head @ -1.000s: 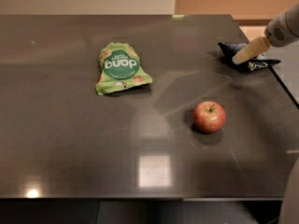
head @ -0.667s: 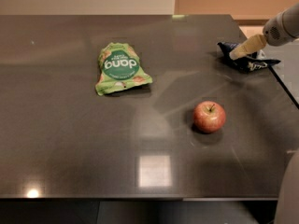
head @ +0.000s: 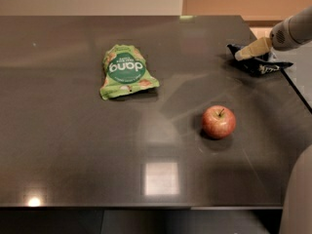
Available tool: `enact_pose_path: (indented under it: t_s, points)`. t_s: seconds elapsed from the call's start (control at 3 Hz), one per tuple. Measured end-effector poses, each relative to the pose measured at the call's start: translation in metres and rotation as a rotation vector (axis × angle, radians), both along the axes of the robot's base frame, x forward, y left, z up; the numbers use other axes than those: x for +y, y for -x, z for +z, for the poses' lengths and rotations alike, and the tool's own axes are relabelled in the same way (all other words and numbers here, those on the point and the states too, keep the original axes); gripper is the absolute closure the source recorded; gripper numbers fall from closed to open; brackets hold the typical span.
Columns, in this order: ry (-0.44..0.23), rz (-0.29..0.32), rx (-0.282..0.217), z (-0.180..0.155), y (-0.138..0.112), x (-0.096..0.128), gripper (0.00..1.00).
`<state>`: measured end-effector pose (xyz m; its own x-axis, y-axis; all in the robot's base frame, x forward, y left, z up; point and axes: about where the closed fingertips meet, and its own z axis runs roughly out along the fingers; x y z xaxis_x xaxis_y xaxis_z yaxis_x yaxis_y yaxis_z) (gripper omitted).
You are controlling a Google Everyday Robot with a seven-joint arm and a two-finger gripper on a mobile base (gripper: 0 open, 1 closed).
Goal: Move blue chip bag near apple
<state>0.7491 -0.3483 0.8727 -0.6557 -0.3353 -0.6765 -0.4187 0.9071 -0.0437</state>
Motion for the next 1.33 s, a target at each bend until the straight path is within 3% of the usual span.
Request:
enact_pose_path:
  t_s: [0.67,1.0,1.33]
  points:
    - [-0.031,-0.044,0.033,-0.0144,-0.0021,-0.0022,0.00]
    - [-0.036,-0.036,0.055,-0.0162,0.0021,-0.0028,0.18]
    - [-0.034,-0.028,0.070,-0.0149,0.0068,-0.0053,0.42]
